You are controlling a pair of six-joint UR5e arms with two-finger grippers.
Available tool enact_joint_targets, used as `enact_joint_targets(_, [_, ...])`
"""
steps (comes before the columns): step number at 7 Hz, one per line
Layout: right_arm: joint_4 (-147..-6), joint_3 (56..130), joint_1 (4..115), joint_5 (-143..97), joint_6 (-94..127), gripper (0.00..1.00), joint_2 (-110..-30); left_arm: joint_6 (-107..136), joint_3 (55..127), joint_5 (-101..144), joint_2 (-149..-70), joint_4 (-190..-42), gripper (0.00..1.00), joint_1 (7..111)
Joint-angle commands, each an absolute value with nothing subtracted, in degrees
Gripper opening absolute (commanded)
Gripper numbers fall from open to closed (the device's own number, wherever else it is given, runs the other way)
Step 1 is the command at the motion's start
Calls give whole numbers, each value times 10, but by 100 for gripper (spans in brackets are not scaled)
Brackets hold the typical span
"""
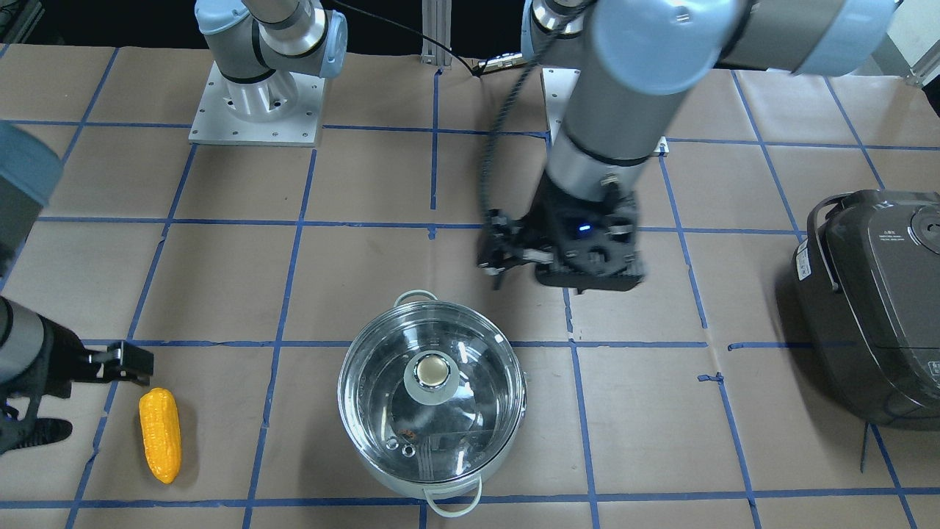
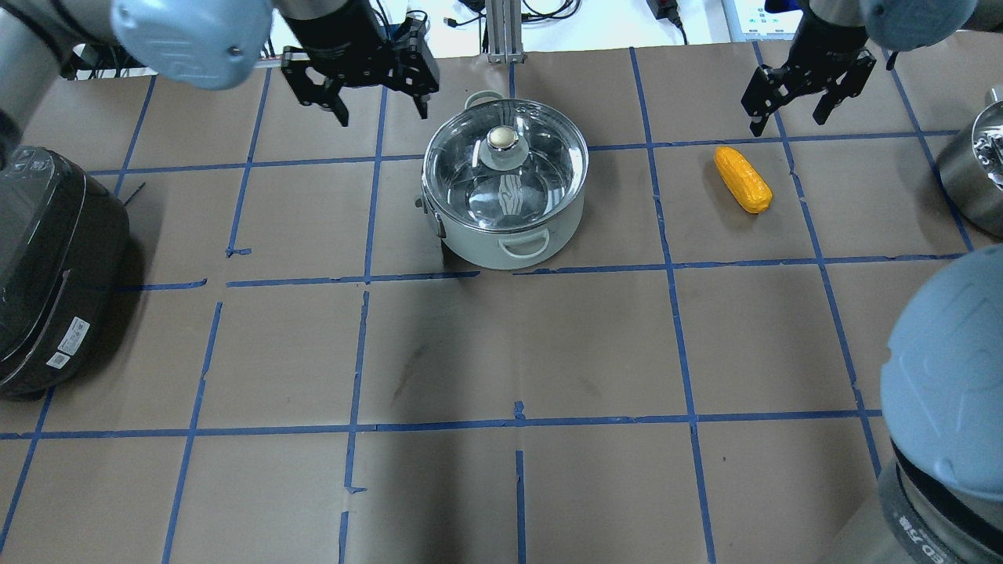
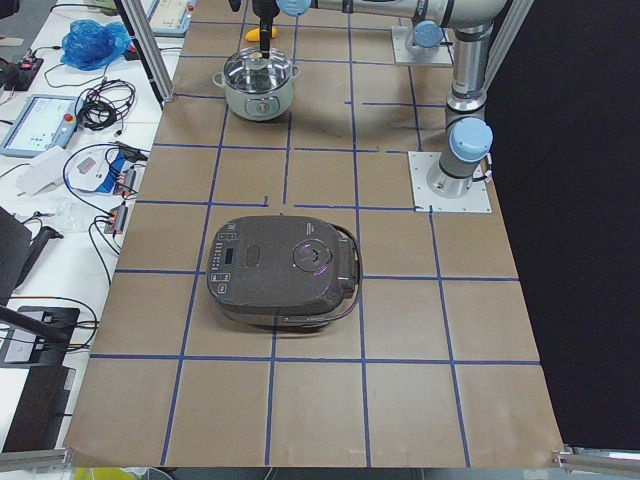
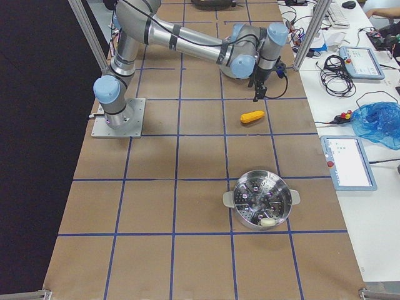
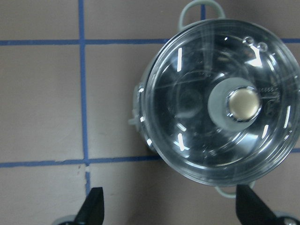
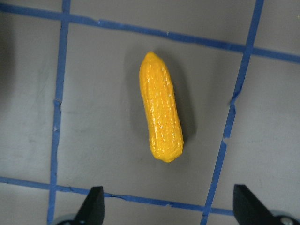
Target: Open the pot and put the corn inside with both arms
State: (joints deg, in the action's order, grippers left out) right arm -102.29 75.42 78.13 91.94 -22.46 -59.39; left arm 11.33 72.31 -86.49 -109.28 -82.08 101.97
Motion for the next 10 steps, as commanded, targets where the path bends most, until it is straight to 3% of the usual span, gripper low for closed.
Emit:
enact_joint_targets(1, [-1133,780,777,917,-281,94,-516,177,625,-864,-1196,-803,100,1085])
enact_joint_targets(3, [-1150,797,777,901,-284,92,-501,192,612,-861,-1250,-740,100,1099])
enact_joint_targets(4, [-1150,798,777,881,-284,84,-501,195,612,-863,-1259,-738,100,1100])
enact_joint_targets(6, [-1155,798,777,882,-283,35,-501,186,621,-869,-1252,-751,100,1100])
enact_joint_targets(7, [-1155,795,777,885,-274,18,-502,179,622,-879,-1249,-757,100,1096])
enact_joint_targets(8, [-1155,792,777,886,-260,9,-506,166,624,-888,-1246,-759,100,1086])
enact_joint_targets(10, [-1130,779,777,895,-229,8,-539,166,648,-889,-1248,-759,100,1085])
